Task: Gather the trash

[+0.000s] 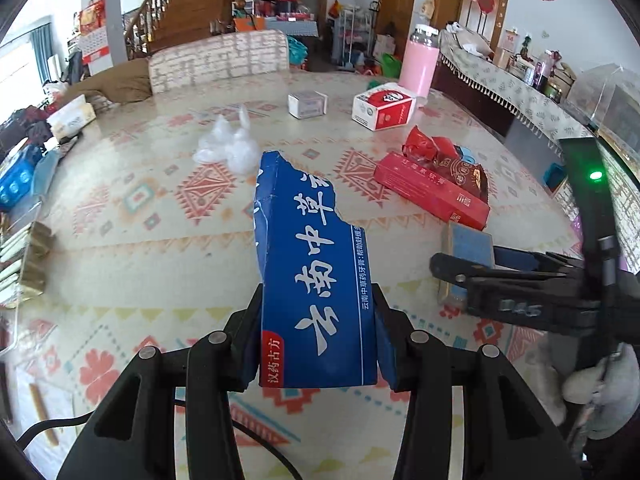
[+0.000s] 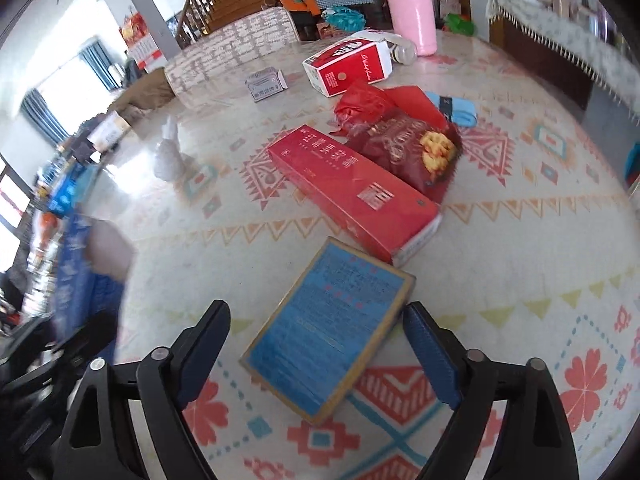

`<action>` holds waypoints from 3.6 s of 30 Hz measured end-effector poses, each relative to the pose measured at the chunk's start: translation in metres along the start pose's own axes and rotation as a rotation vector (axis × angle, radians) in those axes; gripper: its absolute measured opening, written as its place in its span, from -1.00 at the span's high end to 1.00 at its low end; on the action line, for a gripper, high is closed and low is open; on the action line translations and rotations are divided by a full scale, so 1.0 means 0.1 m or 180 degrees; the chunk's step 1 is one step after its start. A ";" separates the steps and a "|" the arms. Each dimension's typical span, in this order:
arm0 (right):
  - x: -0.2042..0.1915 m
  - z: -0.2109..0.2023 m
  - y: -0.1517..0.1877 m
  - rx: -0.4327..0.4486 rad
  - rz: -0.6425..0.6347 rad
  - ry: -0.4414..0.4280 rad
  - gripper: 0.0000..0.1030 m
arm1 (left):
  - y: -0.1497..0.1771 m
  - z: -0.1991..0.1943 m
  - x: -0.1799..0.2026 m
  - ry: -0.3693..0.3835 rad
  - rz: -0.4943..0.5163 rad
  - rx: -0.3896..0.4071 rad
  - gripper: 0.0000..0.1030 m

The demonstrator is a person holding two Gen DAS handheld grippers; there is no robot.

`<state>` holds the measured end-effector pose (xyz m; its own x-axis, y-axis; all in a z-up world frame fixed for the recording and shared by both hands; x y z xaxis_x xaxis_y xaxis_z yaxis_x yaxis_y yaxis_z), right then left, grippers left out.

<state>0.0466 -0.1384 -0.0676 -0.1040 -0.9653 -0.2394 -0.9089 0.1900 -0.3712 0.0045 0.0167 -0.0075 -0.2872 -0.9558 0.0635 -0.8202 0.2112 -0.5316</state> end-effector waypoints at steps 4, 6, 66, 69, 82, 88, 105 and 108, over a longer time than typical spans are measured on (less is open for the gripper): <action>-0.02 0.04 0.03 0.0044 -0.0212 0.0331 -0.67 | 0.05 -0.10 -0.02 0.0020 -0.0039 0.0056 0.11; 0.00 0.01 0.06 0.0078 -0.0264 0.0405 -0.57 | 0.07 -0.14 0.00 0.0043 -0.0034 0.0075 0.11; 1.14 -0.91 0.63 0.0560 -0.0252 -0.0015 -0.16 | -0.03 -0.23 1.63 0.0475 0.0575 0.0062 0.11; 1.50 -1.16 0.63 0.0686 -0.0015 -0.0035 -0.16 | -0.10 -0.23 1.92 0.0572 0.0718 0.0070 0.11; 3.50 -2.15 0.90 0.1169 0.1124 0.0497 -0.16 | -0.47 -0.06 3.75 0.1224 0.1510 0.0028 0.12; 4.07 -2.30 0.98 0.1234 0.1449 0.0575 -0.16 | -0.48 0.14 4.55 0.1541 0.1775 -0.0185 0.12; 4.55 -2.28 0.94 0.1392 0.1783 0.0530 -0.30 | -0.54 0.34 5.15 0.1757 0.1850 -0.0352 -0.36; 4.51 -2.26 0.93 0.1393 0.1764 0.0518 -0.30 | -0.54 0.31 4.99 0.1704 0.1781 -0.0311 -0.36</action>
<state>-0.1763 -0.5964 -0.0073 -0.5924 -0.7143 -0.3726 -0.4637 0.6805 -0.5673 -0.0788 -0.4784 0.0265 -0.8503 -0.4780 0.2200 -0.5157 0.6736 -0.5294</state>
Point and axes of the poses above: each gripper's, at about its wrist camera, not at the fingertips, and z roughly the way its jaws point, x to its right, y to its underside, the point moved 9 cm from there along z, roughly the way its jaws point, and after that the axes turned 8 degrees about -x, right-handed, at the moved point
